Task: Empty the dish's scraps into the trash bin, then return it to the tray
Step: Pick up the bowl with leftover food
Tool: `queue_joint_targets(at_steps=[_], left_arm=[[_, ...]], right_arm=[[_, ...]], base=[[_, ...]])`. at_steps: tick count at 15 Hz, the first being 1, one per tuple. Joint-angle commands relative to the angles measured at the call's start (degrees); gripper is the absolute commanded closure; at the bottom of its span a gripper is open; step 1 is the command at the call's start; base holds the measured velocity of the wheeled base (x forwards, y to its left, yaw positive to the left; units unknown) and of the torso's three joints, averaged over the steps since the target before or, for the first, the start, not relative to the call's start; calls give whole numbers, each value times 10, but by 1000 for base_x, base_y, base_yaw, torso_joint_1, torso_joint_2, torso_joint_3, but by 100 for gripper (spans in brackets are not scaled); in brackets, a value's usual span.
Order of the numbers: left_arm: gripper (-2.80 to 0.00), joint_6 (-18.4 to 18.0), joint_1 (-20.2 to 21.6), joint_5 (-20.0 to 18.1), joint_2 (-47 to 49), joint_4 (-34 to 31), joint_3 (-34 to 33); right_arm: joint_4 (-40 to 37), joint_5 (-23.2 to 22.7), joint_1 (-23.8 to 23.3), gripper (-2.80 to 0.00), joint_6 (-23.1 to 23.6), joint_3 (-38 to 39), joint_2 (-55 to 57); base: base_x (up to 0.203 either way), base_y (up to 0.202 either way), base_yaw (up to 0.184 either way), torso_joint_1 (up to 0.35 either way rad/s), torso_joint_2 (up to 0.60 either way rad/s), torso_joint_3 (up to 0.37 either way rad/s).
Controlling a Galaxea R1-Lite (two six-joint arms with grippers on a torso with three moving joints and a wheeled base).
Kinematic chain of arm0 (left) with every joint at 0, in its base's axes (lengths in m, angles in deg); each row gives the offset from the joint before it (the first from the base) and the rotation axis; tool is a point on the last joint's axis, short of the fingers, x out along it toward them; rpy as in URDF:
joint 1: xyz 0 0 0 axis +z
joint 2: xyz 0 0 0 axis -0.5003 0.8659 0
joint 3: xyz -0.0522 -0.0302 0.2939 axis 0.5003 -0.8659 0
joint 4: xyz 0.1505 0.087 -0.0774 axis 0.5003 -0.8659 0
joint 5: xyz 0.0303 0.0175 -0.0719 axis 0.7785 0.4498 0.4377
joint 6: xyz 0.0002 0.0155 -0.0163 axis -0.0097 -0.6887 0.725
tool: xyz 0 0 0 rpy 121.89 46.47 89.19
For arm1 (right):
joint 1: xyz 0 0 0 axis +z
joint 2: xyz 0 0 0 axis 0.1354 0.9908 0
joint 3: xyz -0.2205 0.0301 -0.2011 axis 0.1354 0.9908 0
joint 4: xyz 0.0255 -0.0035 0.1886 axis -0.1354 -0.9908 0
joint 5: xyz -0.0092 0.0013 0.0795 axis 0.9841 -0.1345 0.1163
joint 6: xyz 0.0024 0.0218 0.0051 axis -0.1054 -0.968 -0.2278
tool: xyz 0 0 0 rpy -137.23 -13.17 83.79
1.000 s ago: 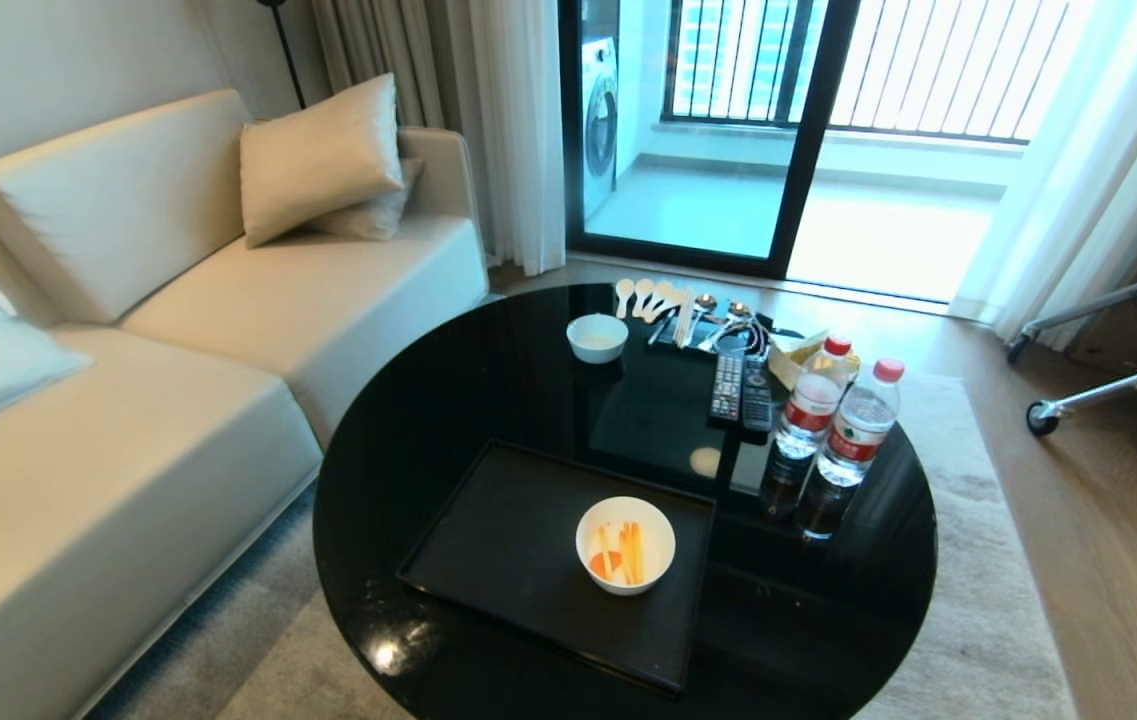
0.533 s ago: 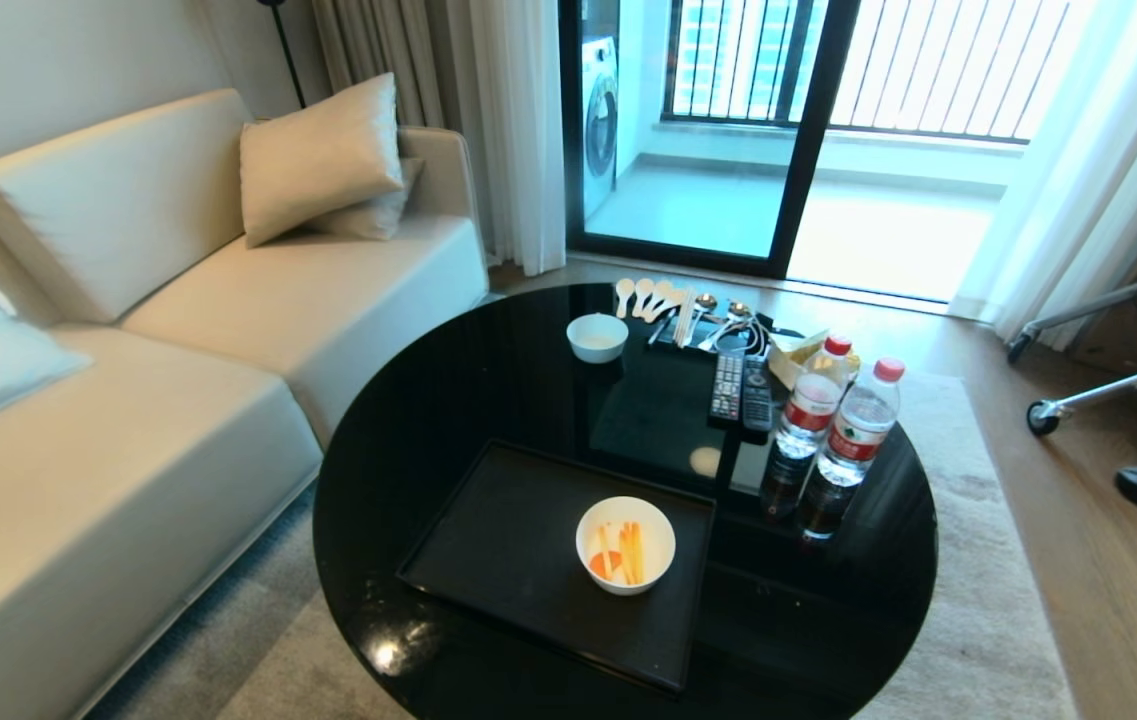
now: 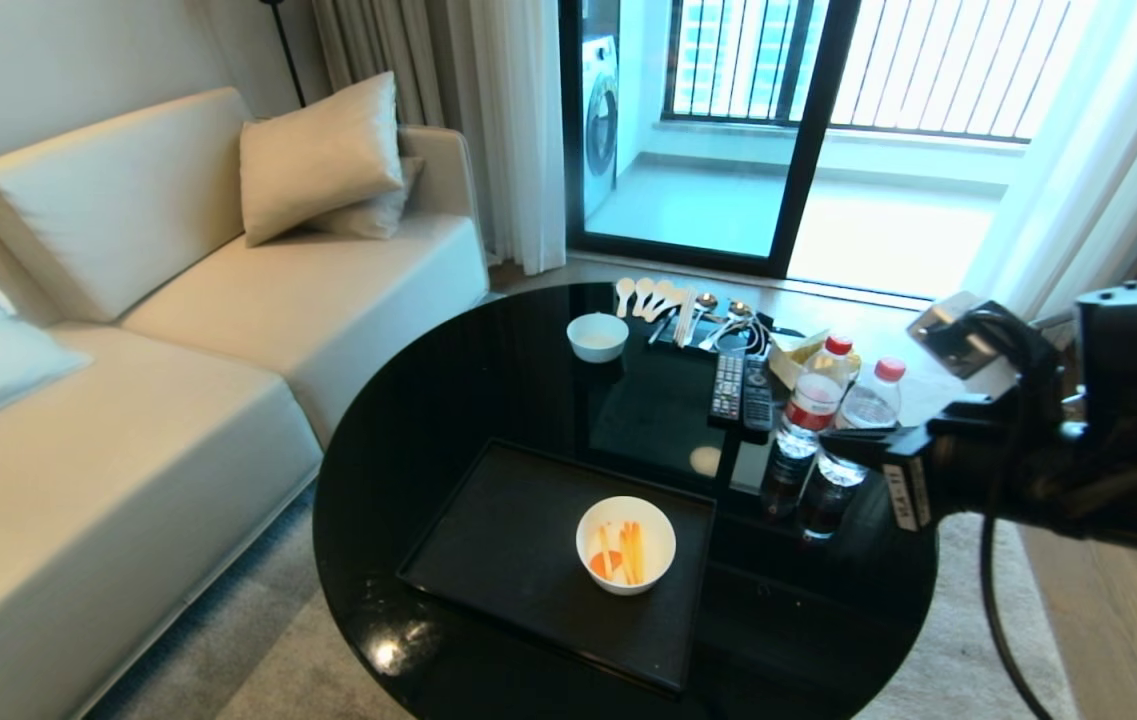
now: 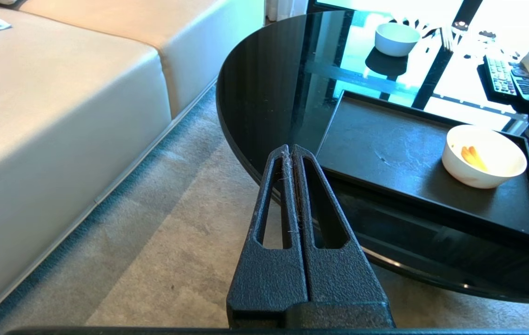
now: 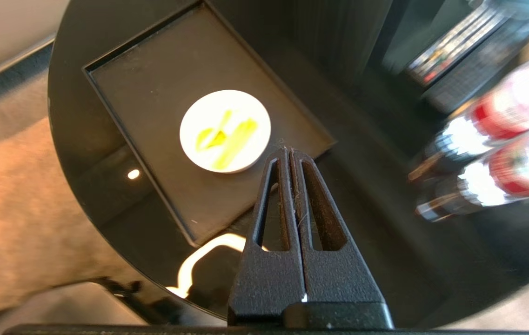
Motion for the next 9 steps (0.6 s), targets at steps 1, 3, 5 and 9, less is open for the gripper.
queue_joint_targets(at_steps=[1,3,5,9], left_arm=[[0,0,0,0,0,0,0],[0,0,0,0,0,1,0],[0,0,0,0,0,1,0],[0,0,0,0,0,1,0]], right_arm=[[-34,46,50,0,-69,-82,122],[-85,99,88,0,-132,-145,177],[-163,164,125,0,-193,-195,229],[-290,231,162,0,-319,-270,289]], base=[[0,0,0,0,0,0],[0,0,0,0,0,0],[0,0,0,0,0,0],[0,0,0,0,0,0]])
